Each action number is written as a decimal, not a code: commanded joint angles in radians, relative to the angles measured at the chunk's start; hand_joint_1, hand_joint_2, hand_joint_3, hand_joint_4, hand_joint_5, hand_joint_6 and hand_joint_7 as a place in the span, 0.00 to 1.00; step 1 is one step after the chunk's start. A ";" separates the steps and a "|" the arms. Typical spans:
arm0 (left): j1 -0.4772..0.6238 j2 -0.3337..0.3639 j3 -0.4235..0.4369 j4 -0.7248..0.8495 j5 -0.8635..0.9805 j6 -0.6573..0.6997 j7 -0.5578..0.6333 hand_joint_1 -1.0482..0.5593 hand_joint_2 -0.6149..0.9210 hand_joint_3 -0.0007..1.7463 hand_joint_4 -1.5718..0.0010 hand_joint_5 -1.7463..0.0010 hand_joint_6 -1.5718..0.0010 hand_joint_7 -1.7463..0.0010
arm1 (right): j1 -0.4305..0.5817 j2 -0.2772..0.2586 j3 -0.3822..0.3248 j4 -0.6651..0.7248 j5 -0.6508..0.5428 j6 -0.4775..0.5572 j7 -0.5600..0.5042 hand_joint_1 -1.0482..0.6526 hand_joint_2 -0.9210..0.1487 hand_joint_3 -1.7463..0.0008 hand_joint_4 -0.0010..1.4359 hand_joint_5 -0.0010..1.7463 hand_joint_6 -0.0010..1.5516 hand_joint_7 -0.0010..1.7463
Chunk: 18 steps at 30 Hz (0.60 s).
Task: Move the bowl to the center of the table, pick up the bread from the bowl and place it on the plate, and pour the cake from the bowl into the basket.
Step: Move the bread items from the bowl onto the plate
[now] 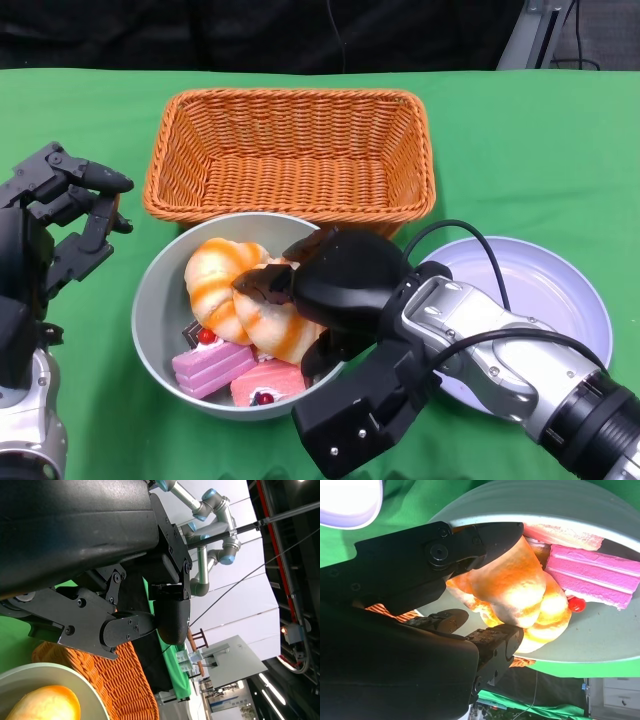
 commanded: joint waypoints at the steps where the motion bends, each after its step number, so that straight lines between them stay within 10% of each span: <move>1: -0.004 0.011 0.001 -0.014 0.005 -0.007 0.016 0.58 0.91 0.40 0.46 0.15 0.45 0.34 | 0.008 -0.006 0.025 0.039 -0.007 0.005 0.018 0.07 0.00 0.99 0.30 0.02 0.29 0.01; 18: 0.002 0.006 -0.010 -0.027 0.022 -0.012 0.036 0.58 0.89 0.42 0.46 0.14 0.45 0.34 | 0.001 0.019 0.080 0.118 -0.009 0.010 0.003 0.10 0.00 0.99 0.37 0.03 0.31 0.01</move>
